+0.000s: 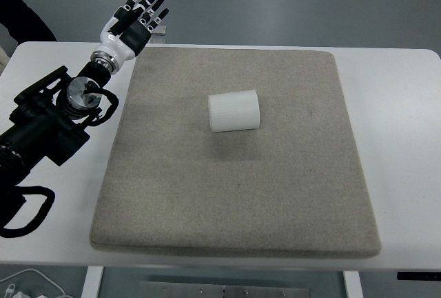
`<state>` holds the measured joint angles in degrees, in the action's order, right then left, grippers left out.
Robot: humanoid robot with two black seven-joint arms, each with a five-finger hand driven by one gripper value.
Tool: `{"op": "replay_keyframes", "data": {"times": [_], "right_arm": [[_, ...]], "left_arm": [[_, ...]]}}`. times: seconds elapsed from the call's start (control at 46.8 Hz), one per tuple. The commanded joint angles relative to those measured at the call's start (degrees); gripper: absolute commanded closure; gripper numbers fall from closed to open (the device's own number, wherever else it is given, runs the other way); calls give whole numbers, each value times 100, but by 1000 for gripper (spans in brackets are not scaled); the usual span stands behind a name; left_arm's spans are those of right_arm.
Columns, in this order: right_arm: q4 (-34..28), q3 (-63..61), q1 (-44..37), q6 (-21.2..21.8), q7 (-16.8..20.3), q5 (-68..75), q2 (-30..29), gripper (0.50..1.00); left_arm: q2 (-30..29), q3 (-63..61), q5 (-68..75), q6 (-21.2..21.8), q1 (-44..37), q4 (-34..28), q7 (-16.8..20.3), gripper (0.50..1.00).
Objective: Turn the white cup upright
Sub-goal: 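Raise the left hand and swing it toward the white cup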
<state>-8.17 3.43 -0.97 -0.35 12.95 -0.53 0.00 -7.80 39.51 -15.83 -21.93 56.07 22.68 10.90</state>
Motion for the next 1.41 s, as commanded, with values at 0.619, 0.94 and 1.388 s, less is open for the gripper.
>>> {"op": "replay_keyframes", "data": {"times": [0.619,0.94,1.388], "right_arm": [[0,0,0,0,-3,0,0,570],[0,0,0,0,-3,0,0,570],[0,0,0,0,-3,0,0,570]], "left_arm": [[-55,-22,89,-127,26,17,0,501],[-362,-119,1195,40,316,1018,-79,504],[-863,-180,3771,462,589,2337,-456,508]]}}
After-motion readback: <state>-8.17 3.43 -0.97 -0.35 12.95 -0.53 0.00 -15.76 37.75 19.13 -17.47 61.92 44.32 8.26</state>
